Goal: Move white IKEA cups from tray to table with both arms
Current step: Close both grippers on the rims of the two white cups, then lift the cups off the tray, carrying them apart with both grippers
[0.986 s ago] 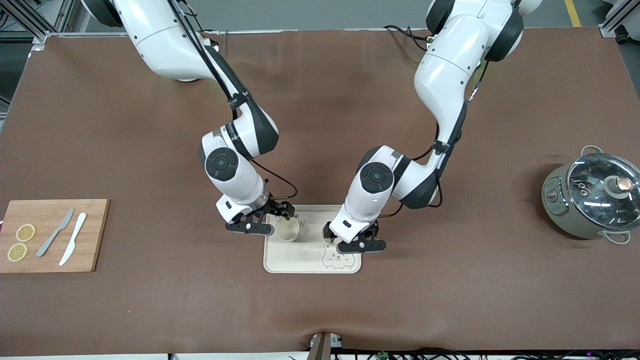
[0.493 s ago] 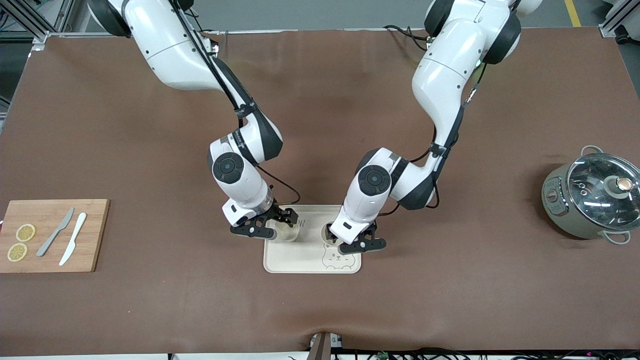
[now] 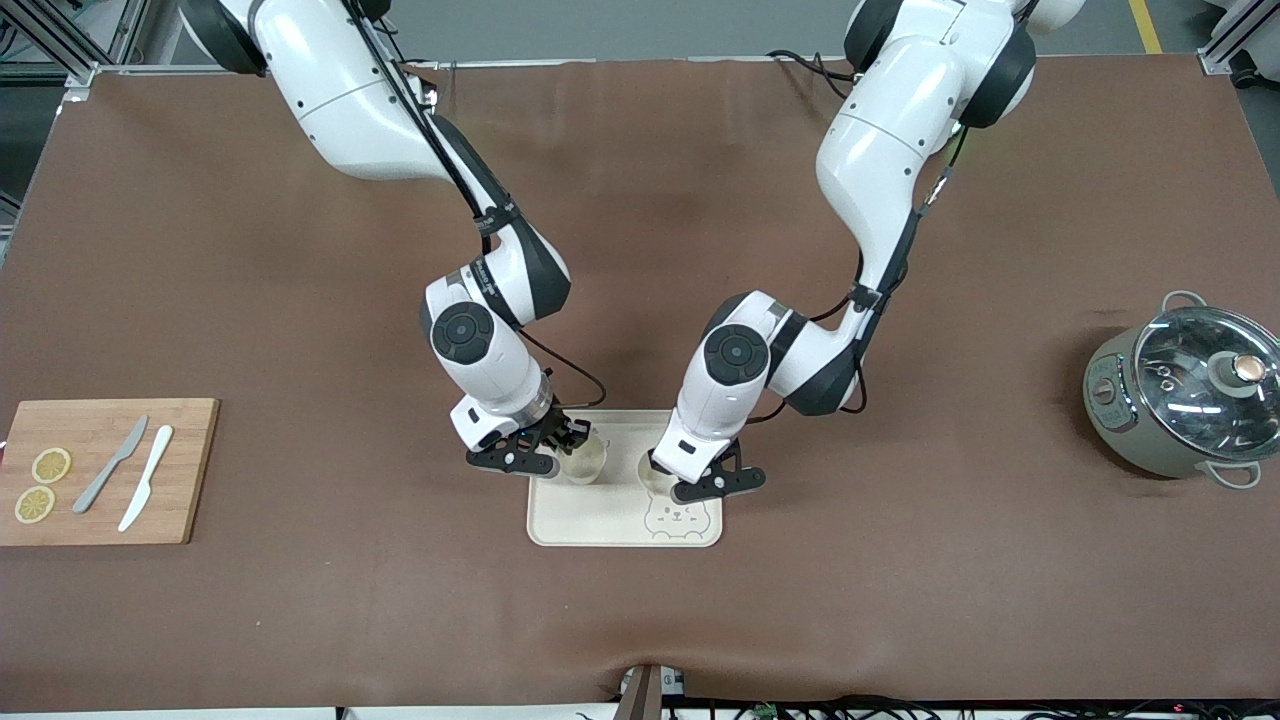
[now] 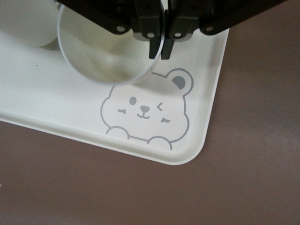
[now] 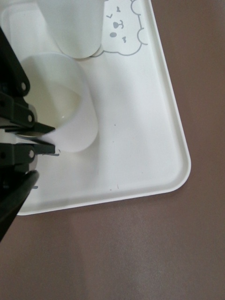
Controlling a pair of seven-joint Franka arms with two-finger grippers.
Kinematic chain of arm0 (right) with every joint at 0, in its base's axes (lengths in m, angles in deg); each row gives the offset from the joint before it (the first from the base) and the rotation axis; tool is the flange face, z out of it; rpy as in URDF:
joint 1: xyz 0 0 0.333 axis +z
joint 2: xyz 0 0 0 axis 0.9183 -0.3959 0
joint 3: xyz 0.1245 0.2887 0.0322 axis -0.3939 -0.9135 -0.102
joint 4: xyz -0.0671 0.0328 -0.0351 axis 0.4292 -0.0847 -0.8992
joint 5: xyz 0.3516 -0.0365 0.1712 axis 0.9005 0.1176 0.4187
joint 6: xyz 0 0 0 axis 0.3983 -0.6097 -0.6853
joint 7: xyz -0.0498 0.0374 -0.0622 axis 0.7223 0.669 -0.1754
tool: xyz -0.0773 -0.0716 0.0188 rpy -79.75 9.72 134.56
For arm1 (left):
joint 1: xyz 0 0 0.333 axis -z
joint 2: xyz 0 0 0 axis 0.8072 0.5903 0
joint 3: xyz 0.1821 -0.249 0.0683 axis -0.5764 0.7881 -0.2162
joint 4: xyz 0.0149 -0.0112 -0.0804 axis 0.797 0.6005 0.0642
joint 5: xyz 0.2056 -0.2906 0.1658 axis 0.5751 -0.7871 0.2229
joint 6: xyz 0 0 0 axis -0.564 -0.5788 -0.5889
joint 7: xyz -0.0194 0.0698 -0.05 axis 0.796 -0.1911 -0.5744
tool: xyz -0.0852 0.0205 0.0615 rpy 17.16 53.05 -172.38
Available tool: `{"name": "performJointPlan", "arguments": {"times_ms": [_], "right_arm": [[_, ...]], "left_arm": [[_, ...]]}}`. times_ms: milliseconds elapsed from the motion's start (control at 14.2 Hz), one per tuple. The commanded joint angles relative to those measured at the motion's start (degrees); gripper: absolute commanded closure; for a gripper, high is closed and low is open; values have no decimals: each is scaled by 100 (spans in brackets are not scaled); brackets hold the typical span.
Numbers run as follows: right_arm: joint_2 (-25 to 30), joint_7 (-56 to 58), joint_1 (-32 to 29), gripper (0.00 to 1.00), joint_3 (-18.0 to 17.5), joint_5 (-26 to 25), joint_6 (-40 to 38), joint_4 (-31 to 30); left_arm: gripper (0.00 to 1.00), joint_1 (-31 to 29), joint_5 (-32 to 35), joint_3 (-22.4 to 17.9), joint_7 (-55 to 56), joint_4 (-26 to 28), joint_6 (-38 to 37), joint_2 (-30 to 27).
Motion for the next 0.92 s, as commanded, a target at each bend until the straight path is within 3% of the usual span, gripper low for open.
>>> {"name": "performJointPlan", "arguments": {"times_ms": [0,141,352,634,845], "right_arm": [[94,-162,73,100,70,-119,-92,77],[252,-153,38,100,79,-119,-372,103],[594,-48,-15,100,236,-128,-1092,156],[1016,583,-172,100,526,-216,-1971,165],[1333,1453,-655,100,527,-207,-2692,147]], "left_arm": [[100,-6,123,-67,144,-52,-85,-111],[100,-94,263,-67,-39,53,-1038,-592],[100,-489,246,-5,-1189,385,-2588,-1505],[100,-1042,264,-5,-2243,2482,-2556,-3262],[100,-1595,237,21,-3132,4669,-1322,-4729]]}}
